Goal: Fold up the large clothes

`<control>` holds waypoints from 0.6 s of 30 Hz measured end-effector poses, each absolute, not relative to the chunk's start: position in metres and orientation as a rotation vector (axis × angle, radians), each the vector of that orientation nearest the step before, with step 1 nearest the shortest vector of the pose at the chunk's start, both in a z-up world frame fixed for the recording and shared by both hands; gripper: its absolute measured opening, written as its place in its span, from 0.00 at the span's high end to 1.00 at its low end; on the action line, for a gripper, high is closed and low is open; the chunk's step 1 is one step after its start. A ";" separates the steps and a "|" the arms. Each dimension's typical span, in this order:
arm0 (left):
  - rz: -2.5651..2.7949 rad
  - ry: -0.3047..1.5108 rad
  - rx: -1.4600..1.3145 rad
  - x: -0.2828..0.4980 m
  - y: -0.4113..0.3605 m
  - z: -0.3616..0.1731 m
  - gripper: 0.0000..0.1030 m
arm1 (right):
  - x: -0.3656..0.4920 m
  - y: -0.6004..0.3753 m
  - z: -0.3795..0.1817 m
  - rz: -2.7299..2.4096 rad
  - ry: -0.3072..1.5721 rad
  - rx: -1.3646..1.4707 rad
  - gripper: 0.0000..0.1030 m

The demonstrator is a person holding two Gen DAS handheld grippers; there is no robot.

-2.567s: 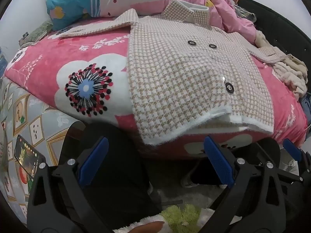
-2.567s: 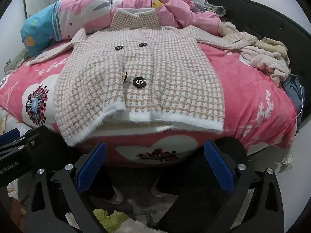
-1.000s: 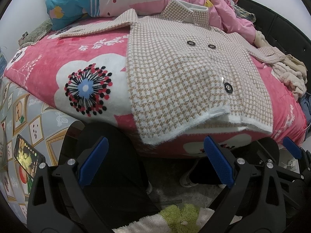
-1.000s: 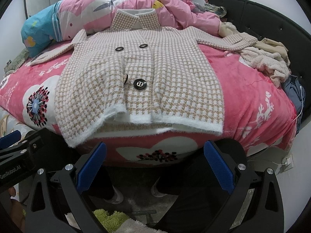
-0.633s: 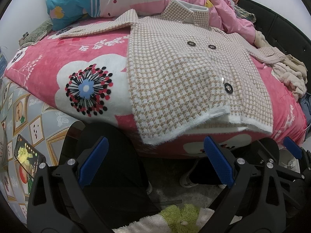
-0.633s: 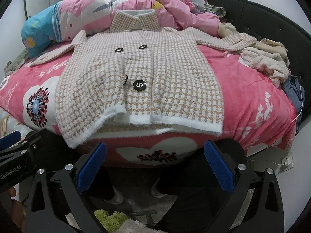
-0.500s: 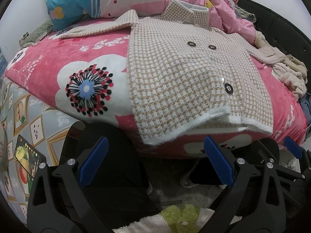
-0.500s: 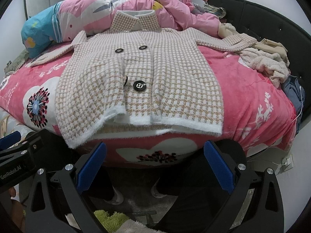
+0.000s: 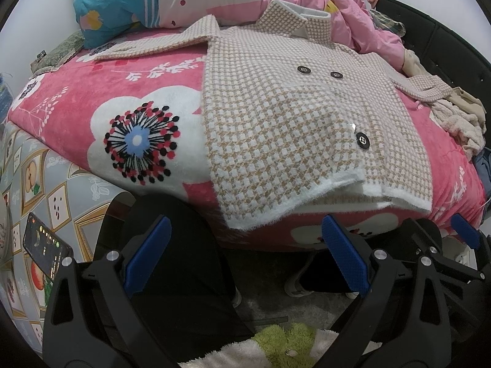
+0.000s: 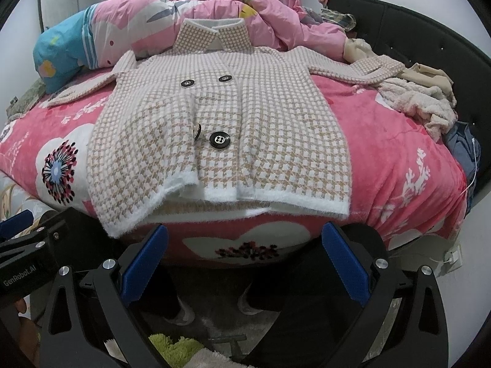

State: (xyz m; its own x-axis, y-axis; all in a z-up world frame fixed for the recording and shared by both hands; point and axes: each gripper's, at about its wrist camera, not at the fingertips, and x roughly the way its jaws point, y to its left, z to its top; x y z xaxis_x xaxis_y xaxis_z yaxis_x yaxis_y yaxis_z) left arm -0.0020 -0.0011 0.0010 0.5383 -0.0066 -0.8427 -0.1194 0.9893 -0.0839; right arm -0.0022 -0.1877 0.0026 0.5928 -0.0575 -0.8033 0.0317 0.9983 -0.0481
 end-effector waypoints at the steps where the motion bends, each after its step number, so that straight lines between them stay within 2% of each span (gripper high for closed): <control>1: 0.069 1.001 -0.138 -0.002 0.000 0.001 0.08 | -0.002 -0.187 0.003 -0.050 0.935 -0.031 0.05; 18: 0.097 0.980 -0.138 0.014 0.010 0.000 0.08 | 0.019 -0.181 0.012 -0.018 0.917 -0.053 0.05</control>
